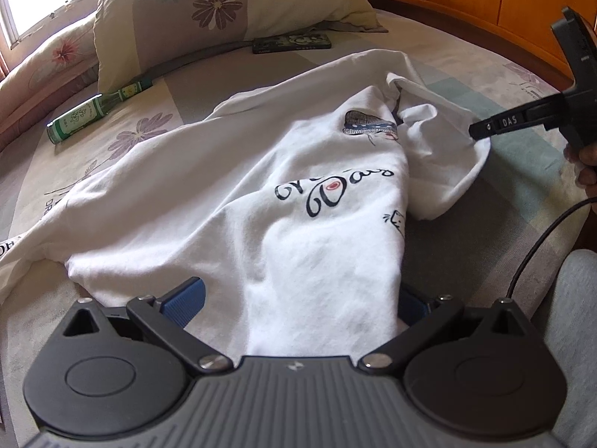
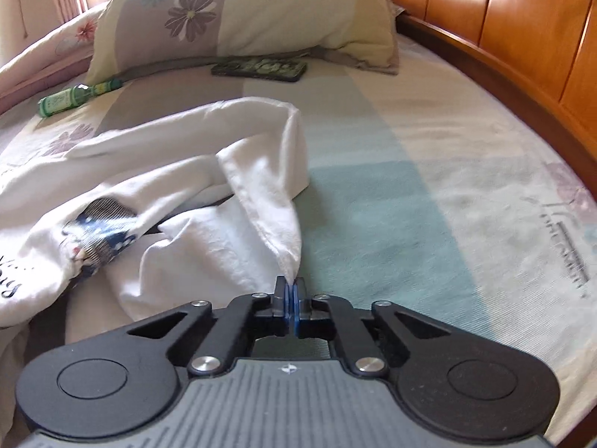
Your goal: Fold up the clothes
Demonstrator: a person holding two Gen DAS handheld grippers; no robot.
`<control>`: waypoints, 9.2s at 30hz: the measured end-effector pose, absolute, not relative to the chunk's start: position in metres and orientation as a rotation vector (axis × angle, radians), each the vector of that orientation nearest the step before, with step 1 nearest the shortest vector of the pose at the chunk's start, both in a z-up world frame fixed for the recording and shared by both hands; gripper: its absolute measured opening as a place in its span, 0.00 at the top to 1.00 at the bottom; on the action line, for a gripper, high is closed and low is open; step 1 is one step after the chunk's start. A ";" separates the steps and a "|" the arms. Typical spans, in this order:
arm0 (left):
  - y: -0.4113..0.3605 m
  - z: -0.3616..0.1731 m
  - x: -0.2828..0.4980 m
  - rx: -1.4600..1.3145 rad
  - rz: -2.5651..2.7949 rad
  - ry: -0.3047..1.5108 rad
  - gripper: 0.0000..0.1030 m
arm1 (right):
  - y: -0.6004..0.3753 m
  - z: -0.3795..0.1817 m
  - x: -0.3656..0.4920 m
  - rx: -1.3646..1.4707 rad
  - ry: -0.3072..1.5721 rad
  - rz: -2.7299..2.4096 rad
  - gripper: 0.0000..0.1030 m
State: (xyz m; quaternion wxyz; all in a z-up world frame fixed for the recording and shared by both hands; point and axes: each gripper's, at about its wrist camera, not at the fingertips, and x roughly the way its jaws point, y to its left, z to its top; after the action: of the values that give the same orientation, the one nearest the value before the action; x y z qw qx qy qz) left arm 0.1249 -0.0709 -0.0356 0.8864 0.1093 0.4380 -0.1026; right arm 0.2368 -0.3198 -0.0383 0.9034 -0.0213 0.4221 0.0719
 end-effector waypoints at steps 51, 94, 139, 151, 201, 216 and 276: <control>-0.075 -0.032 0.106 0.207 -0.237 0.932 0.01 | -0.358 -0.037 0.224 0.109 0.877 0.389 0.44; -0.095 -0.022 0.097 0.230 -0.251 0.925 0.01 | -0.364 -0.044 0.175 -0.019 0.954 0.363 0.77; -0.079 -0.002 0.096 0.160 -0.228 0.852 0.01 | -0.381 0.032 0.245 -0.156 0.790 0.182 0.50; -0.046 0.009 0.051 0.132 -0.164 0.804 0.01 | -0.252 0.012 0.143 -0.096 0.853 0.511 0.31; -0.059 -0.004 0.151 0.370 -0.128 0.829 0.00 | -0.261 -0.034 0.015 0.171 0.752 0.401 0.00; 0.046 -0.033 0.206 0.259 0.039 0.972 0.00 | -0.253 -0.040 0.031 0.158 0.759 0.362 0.00; -0.043 -0.014 0.122 0.305 -0.489 0.815 0.01 | -0.235 -0.022 0.061 -0.157 0.657 0.455 0.31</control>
State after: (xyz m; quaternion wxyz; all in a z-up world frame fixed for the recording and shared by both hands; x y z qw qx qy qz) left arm 0.1218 -0.0427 -0.0141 0.8780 0.1465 0.3907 -0.2346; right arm 0.0612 -0.2353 -0.0222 0.9182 -0.0765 0.3197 0.2211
